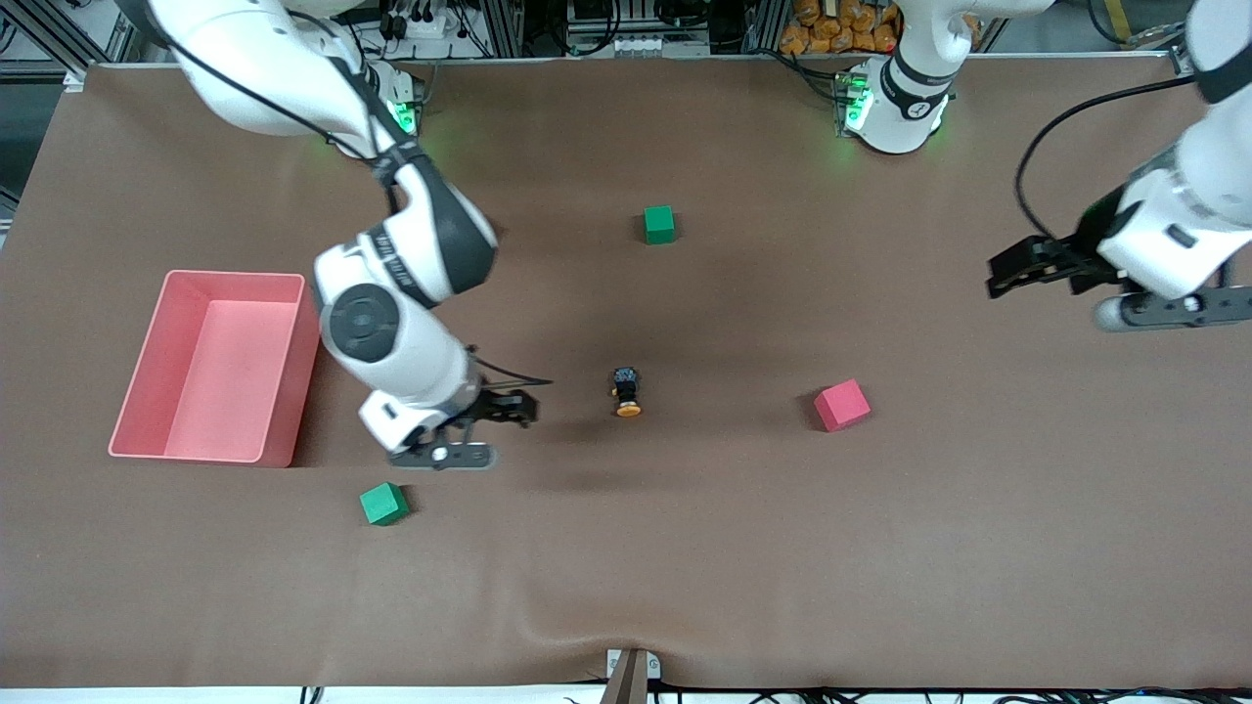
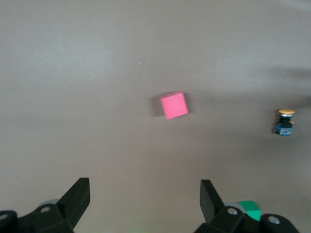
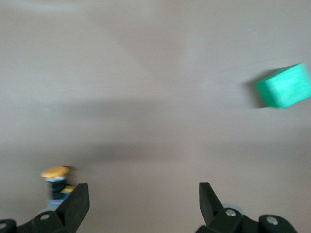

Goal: Place and upright button with both arms
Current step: 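Withdraw the right gripper while the left gripper reaches the button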

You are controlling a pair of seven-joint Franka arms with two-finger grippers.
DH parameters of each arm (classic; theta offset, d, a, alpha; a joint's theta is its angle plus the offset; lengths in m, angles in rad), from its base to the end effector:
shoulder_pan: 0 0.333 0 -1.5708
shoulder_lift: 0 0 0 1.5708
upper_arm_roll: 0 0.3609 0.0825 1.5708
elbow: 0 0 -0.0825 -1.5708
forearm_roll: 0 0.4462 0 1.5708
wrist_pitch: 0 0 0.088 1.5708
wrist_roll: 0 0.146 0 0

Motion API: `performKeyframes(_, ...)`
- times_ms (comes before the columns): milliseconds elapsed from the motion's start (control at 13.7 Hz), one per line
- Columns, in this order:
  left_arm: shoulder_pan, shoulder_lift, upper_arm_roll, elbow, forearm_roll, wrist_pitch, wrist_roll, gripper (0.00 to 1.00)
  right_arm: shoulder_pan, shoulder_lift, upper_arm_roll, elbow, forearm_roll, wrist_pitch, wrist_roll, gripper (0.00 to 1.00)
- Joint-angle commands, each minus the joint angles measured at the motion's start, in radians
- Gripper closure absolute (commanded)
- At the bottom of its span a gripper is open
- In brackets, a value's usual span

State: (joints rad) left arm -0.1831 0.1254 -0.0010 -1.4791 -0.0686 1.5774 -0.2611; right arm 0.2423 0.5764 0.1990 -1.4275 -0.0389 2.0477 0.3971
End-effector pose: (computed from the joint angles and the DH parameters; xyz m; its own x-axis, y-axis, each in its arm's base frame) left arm 0.6468 -0.1305 0.6002 0.9961 0.0769 -0.0439 0.0795 -0.9951 0.0593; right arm 0.7354 0.3144 0.3431 0.9994 0.0258 0.0219 0.0276 -0.9958 -0.0877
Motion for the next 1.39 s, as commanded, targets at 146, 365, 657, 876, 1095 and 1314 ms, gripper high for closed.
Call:
performKeyframes(146,-0.111,0.063,0.006,0.016,0.003,0.087,-0.171,0.0,-0.133,-0.193,0.016,-0.354,-0.012,0.19,-0.141,0.0)
performKeyframes(365,-0.18,0.112,0.006,0.017,0.004,0.147,-0.262,0.0,-0.185,-0.248,0.014,-0.507,-0.015,0.343,-0.175,0.0)
performKeyframes(657,-0.272,0.2,0.006,0.028,0.026,0.232,-0.357,0.0,-0.282,-0.305,0.013,-0.527,-0.019,0.341,-0.354,0.0)
performKeyframes(876,-0.321,0.307,0.006,0.112,0.023,0.243,-0.366,0.0,-0.382,-0.331,0.014,-0.508,-0.047,0.339,-0.492,0.0)
performKeyframes(1095,-0.36,0.397,0.004,0.184,0.02,0.245,-0.389,0.0,-0.42,-0.397,0.016,-0.507,-0.047,0.24,-0.534,0.0)
performKeyframes(1314,-0.372,0.491,-0.004,0.233,-0.039,0.245,-0.395,0.0,-0.431,-0.495,0.014,-0.495,-0.047,0.077,-0.535,0.0)
